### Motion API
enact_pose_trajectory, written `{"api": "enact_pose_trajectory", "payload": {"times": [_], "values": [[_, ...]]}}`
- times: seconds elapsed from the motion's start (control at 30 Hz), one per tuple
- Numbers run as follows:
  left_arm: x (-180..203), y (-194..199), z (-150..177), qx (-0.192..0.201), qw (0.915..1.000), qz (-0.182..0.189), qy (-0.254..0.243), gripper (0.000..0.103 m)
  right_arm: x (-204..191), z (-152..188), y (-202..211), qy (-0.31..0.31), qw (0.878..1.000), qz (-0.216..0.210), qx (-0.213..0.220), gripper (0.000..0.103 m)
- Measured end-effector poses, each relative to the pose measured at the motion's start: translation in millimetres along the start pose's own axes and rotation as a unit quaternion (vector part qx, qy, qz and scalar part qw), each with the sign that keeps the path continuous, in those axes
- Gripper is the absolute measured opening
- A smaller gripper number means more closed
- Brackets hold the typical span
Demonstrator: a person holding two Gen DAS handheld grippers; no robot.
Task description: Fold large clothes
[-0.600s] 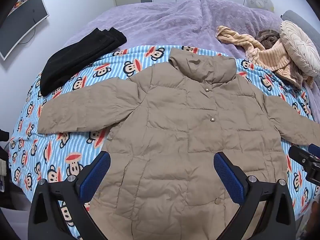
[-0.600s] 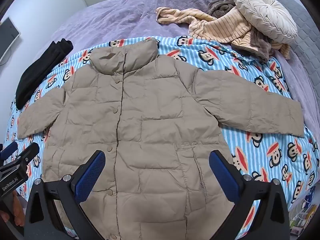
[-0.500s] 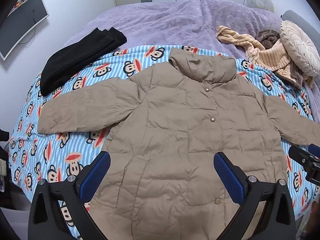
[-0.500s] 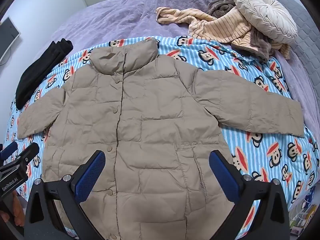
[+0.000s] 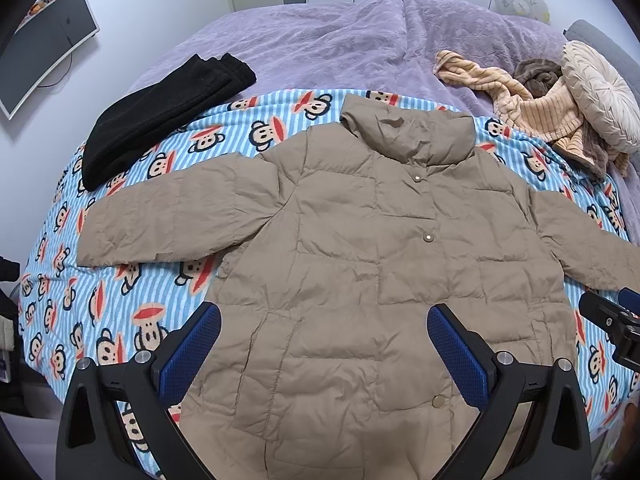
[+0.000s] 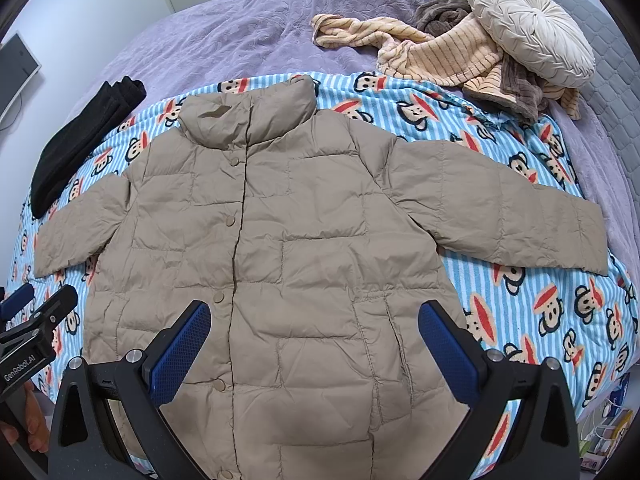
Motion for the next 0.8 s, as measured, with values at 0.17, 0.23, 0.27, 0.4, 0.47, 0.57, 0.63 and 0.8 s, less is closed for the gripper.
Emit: {"api": "enact_pose_trajectory", "payload": {"times": [0.17, 0.23, 0.27, 0.4, 0.47, 0.57, 0.63, 0.8], "values": [[0.0, -0.1, 0.2, 0.001, 1.0000, 0.000, -0.001, 0.103, 0.6, -0.2, 0.0, 0.000, 1.000, 0.001, 0.000, 0.103], [0.1, 0.0, 0.3, 0.001, 1.0000, 0.000, 0.000, 0.103, 0.3, -0.2, -0.1, 0.000, 1.000, 0.001, 0.000, 0.103], [0.1, 0.0, 0.3, 0.001, 1.0000, 0.000, 0.000, 0.103, 0.1, -0.1, 0.0, -0.001, 1.000, 0.000, 0.000, 0.103], [0.4, -0.3, 0.3, 0.000, 1.0000, 0.000, 0.000, 0.103, 0.9, -0.5, 0.0, 0.000, 1.000, 0.001, 0.000, 0.103], [0.6, -0.1, 0.2, 0.001, 1.0000, 0.000, 0.001, 0.103, 0.8, -0.6, -0.2, 0.000, 1.000, 0.001, 0.000, 0.103], [0.6, -0.3, 0.1, 0.001, 1.0000, 0.000, 0.001, 0.103, 0.1, -0.5, -0.3, 0.000, 1.000, 0.000, 0.000, 0.103], [0.6, -0.2, 0.1, 0.001, 1.0000, 0.000, 0.001, 0.103, 0.5, -1.1, -0.5, 0.000, 1.000, 0.001, 0.000, 0.103], [-1.8, -1.9, 5.5, -0.001, 1.0000, 0.000, 0.002, 0.103, 0.1, -1.5, -1.0, 0.000, 1.000, 0.001, 0.000, 0.103]]}}
Point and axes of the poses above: each gripper's, at about its wrist camera, not at the fingertips, and y roughly against the way its jaws point, x to its right, z to its underside, the point moved 6 cm from there along -y, roughly the way its jaws point, and after that the axes turned 5 degrees about -x, right-handed, at the moved point
